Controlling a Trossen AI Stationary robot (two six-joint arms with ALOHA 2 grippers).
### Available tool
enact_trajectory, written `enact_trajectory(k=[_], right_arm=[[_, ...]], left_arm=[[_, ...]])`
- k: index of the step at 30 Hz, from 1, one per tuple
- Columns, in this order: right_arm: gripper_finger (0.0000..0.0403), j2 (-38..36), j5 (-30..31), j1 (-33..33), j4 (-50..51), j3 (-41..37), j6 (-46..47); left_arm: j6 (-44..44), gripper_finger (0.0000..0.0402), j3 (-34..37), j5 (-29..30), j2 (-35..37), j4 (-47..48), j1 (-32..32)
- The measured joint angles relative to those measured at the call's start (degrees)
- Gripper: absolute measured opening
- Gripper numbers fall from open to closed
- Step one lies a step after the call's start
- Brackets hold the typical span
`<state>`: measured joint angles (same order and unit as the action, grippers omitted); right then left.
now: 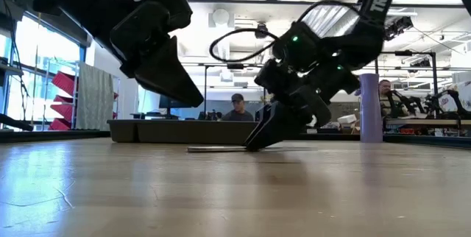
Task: Sort silverware
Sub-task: Put the silver knife into the organizing bin
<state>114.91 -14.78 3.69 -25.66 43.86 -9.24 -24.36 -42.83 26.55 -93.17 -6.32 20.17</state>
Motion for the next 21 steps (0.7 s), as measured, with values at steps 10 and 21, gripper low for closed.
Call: enact_trajectory(k=[10,21], right_arm=[[0.0113,0.1,11.7,-4.7,-4.7,-1.5,5.0],[0.0119,4.0,5.5,-2.1,-21.3,-6.6,4.4]], left_arm=[[-0.5,0.0119,0.0,0.0,0.0,0.6,0.9],[-0.6,0.0119,0.0,-0.5,0.0,0.4,1.0]])
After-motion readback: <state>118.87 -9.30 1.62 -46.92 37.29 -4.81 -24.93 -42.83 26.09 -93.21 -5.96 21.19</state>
